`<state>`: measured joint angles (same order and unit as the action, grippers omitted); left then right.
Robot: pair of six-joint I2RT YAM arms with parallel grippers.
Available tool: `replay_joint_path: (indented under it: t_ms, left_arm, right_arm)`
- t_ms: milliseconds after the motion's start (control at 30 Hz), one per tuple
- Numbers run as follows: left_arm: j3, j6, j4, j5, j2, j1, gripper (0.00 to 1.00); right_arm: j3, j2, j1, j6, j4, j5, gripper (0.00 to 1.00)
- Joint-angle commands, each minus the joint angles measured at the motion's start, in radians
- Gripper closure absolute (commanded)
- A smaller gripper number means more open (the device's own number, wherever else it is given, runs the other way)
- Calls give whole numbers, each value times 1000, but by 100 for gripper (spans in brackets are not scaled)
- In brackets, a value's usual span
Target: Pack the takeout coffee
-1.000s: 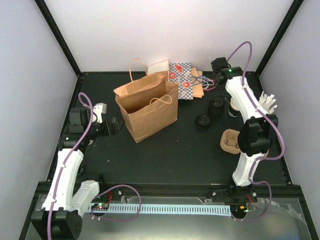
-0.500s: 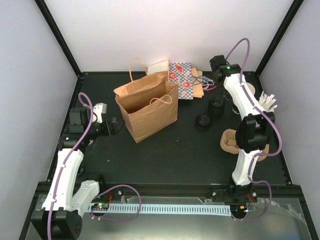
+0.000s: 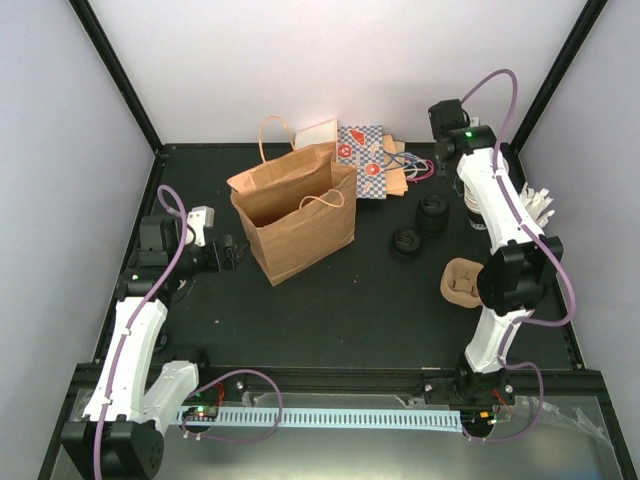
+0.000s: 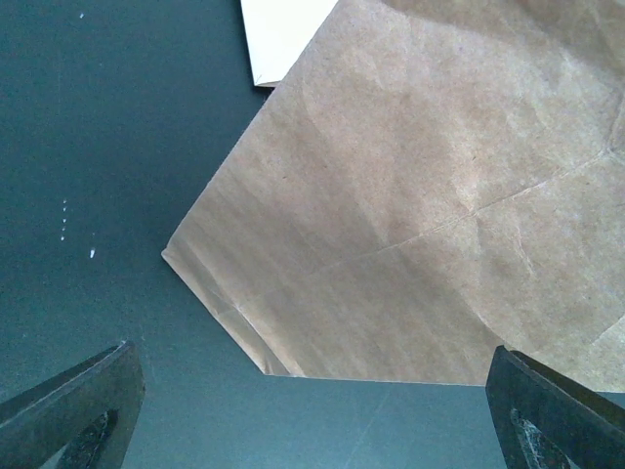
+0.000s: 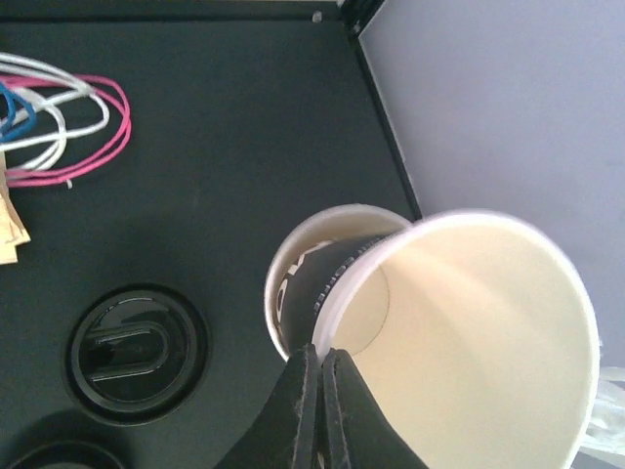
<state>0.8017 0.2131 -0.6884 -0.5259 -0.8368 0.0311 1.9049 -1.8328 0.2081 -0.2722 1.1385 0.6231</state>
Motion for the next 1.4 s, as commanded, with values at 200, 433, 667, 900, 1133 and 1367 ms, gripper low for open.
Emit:
replay_joint_path:
  t_ms: [200, 433, 667, 900, 1133, 1367]
  left_arm:
    - [-3, -12, 5, 14, 24, -9, 2]
    - [-2, -12, 3, 15, 22, -10, 1]
    - [-4, -12, 4, 21, 28, -13, 2]
    - [-5, -9, 3, 26, 27, -14, 2]
    - [-4, -9, 4, 24, 22, -14, 2]
    - [-4, -11, 2, 32, 30, -14, 2]
  right_arm:
    - [45, 7, 0, 3, 66, 127, 99]
    - [138, -3, 1, 21, 135, 165, 99]
    - [208, -22, 0, 51, 152, 138, 99]
    - [260, -22, 0, 61, 172, 57, 99]
    - [228, -22, 1, 73, 150, 57, 99]
    - [222, -103, -7, 82, 106, 52, 99]
